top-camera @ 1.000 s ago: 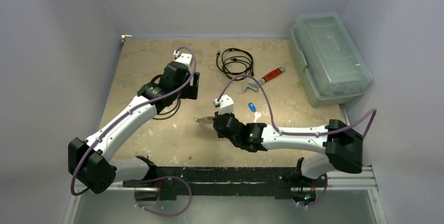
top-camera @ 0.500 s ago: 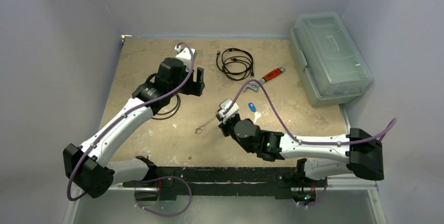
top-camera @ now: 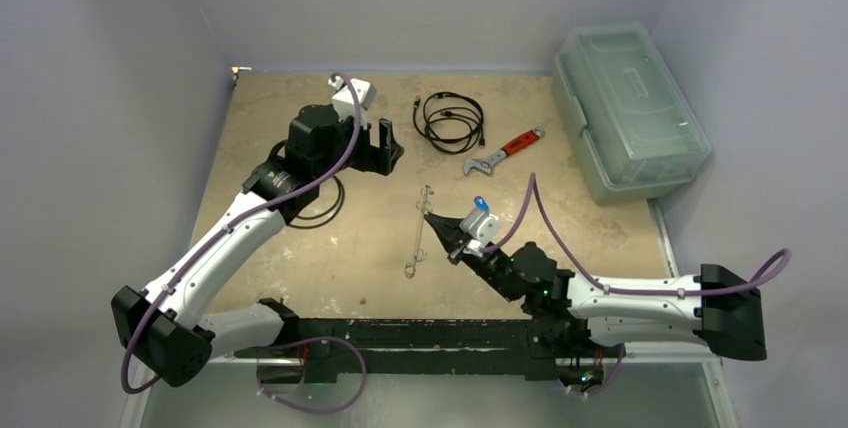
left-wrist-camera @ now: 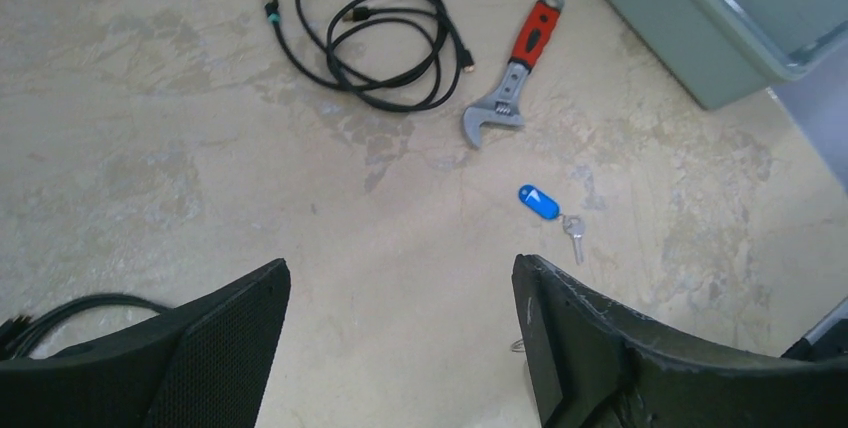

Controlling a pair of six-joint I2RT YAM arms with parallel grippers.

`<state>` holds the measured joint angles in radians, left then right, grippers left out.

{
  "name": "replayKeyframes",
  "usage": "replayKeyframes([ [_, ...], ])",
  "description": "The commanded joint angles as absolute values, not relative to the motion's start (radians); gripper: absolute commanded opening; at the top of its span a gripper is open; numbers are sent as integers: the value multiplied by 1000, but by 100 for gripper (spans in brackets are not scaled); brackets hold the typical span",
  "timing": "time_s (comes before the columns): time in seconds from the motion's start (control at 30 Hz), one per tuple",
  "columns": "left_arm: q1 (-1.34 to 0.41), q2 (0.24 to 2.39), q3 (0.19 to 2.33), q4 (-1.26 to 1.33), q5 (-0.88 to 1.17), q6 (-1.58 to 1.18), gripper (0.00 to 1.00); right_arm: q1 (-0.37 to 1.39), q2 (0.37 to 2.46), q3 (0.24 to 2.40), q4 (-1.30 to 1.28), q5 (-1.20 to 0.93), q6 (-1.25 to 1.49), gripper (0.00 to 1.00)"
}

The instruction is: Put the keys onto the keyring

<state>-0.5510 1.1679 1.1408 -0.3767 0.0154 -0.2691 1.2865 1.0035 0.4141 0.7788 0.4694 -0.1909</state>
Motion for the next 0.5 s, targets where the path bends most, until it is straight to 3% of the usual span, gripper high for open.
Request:
replayKeyframes([
  [0.0, -548, 1120, 1097, -169, 133, -268, 82, 1284, 931, 386, 940, 392, -252, 0],
  [0.17, -537, 1114, 1075, -78, 201, -275, 81, 1240, 884, 370, 964, 343, -207, 0],
  [0.47, -533, 1149, 1157, -48, 230, -281, 81, 966, 887, 480, 763, 54, -43, 0],
])
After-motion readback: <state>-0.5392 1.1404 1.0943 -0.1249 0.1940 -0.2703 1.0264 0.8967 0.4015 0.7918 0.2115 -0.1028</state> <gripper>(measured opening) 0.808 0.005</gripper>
